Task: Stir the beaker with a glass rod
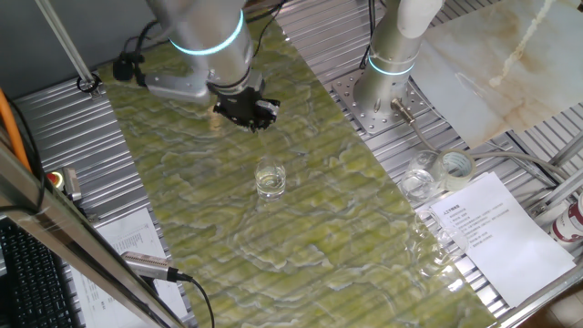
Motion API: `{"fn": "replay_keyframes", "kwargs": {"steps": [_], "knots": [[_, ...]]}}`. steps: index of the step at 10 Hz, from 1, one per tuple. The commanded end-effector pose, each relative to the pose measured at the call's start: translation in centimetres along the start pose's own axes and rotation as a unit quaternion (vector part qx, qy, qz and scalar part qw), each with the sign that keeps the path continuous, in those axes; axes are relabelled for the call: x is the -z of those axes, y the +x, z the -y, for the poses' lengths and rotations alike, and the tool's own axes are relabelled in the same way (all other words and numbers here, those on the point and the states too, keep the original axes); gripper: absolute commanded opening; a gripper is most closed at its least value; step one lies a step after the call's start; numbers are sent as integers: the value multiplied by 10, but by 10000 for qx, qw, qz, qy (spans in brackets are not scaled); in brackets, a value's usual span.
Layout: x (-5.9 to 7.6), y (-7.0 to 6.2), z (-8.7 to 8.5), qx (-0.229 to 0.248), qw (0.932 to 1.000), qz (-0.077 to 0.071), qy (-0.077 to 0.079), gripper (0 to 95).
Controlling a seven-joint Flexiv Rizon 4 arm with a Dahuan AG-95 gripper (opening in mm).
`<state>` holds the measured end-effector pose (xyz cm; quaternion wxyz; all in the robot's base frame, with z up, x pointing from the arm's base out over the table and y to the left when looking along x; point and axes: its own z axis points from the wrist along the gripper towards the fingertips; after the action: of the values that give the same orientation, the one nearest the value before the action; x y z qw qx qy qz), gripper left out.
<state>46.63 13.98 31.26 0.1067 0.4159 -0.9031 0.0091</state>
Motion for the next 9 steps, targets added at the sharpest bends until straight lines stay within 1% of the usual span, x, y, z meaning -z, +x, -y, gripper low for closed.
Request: {"fn": "replay_keyframes", "kwargs": {"steps": [1, 2, 4, 5, 6, 7, 8, 9], "knots": [[0, 0, 1, 41, 9954, 908, 296, 0], [1, 0, 1, 5, 9946, 1007, 240, 0], [2, -1, 1, -68, 9934, 1135, 124, 0], [3, -2, 1, -80, 9930, 1178, 81, 0], [4, -3, 1, -161, 9930, 1174, 5, 0], [3, -3, 1, -234, 9939, 1073, -133, 0], [3, -3, 2, -221, 9951, 942, -217, 0], [2, -3, 2, -207, 9965, 751, -298, 0]]}}
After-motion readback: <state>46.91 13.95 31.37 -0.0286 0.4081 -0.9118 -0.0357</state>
